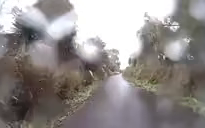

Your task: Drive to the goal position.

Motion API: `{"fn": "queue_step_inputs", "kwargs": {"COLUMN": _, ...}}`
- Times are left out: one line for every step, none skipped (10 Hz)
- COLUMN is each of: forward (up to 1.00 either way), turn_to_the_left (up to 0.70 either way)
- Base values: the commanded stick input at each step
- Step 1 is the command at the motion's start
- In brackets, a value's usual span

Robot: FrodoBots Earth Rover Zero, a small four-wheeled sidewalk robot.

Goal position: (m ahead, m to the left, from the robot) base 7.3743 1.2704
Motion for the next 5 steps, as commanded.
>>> {"fn": "queue_step_inputs", "kwargs": {"forward": 0.85, "turn_to_the_left": -0.01}}
{"fn": "queue_step_inputs", "kwargs": {"forward": 0.85, "turn_to_the_left": 0.00}}
{"fn": "queue_step_inputs", "kwargs": {"forward": 0.85, "turn_to_the_left": 0.00}}
{"fn": "queue_step_inputs", "kwargs": {"forward": 0.85, "turn_to_the_left": 0.00}}
{"fn": "queue_step_inputs", "kwargs": {"forward": 0.85, "turn_to_the_left": 0.00}}
